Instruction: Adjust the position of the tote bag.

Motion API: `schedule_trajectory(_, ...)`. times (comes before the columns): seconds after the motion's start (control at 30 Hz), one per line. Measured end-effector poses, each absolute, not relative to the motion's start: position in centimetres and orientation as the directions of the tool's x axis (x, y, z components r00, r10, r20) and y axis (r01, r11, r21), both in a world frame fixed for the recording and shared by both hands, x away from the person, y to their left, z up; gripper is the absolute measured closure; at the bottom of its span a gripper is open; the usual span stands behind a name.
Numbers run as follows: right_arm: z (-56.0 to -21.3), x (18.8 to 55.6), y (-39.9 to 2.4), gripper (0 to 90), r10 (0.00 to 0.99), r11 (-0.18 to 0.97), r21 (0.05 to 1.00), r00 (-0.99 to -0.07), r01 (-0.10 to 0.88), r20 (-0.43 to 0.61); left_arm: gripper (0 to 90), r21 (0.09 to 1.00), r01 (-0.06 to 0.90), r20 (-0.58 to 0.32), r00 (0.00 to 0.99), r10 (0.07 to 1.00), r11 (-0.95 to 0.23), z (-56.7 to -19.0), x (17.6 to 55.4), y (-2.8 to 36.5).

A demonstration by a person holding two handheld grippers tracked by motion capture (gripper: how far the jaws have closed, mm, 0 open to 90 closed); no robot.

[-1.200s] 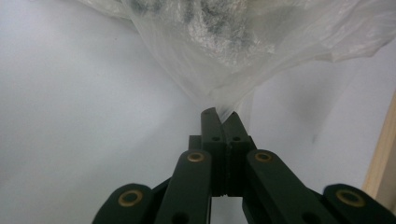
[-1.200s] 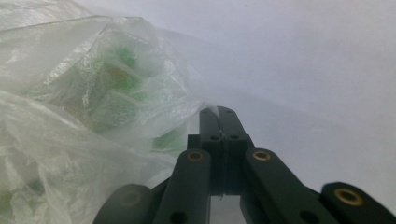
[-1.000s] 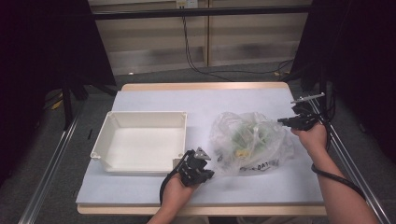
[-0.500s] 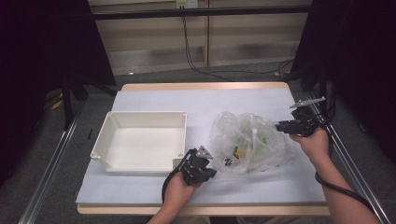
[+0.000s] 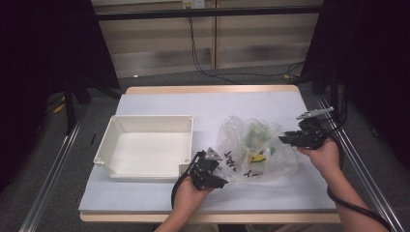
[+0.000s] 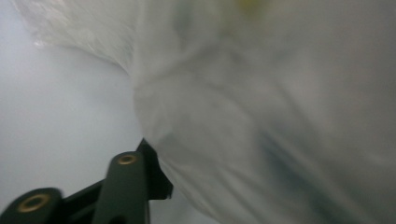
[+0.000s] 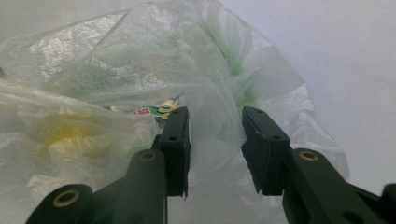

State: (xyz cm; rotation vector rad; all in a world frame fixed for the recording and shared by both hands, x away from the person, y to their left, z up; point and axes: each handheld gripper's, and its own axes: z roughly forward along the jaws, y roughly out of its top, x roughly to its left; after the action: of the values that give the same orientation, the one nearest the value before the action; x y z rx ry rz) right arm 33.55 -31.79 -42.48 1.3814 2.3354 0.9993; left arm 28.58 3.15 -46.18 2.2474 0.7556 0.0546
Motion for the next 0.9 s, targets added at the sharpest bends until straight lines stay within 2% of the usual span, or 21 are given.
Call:
schedule_trajectory(0.2,-42.1,33.5,-31.3,66.6,0.835,0.338,0.662,-0.538,0.669,0.118,39.3,0.7,0.511,-0.18,0.803,0.569,-0.5,-46.2,29.5,2.3)
schedule_trajectory(0.23,-42.2,33.5,-31.2,68.4,0.826,0.342,0.668,-0.55,0.661,0.121,40.5,0.705,0.512,-0.18,0.799,0.574,-0.491,-46.1,29.6,2.2)
schedule_trajectory(0.3,-42.2,33.6,-31.0,70.1,0.821,0.348,0.66,-0.556,0.665,0.128,52.2,0.72,0.492,-0.169,0.808,0.565,-0.489,-46.0,29.6,1.9)
schedule_trajectory(0.37,-42.4,33.7,-30.9,72.9,0.814,0.35,0.66,-0.565,0.665,0.137,71.3,0.728,0.483,-0.167,0.813,0.558,-0.486,-45.8,29.5,1.8)
schedule_trajectory(0.47,-42.7,33.8,-30.7,77.6,0.812,0.361,0.651,-0.569,0.668,0.133,88.3,0.723,0.492,-0.185,0.814,0.551,-0.485,-46.0,29.7,1.9)
schedule_trajectory(0.67,-43.1,35.0,-31.2,89.0,0.833,0.349,0.645,-0.54,0.68,0.12,90.0,0.673,0.506,-0.195,0.825,0.53,-0.539,-46.1,29.4,2.4)
schedule_trajectory(0.9,-43.1,36.5,-32.0,90.0,0.855,0.351,0.642,-0.513,0.682,0.077,90.0,0.644,0.526,-0.215,0.821,0.529,-0.556,-46.9,28.8,3.3)
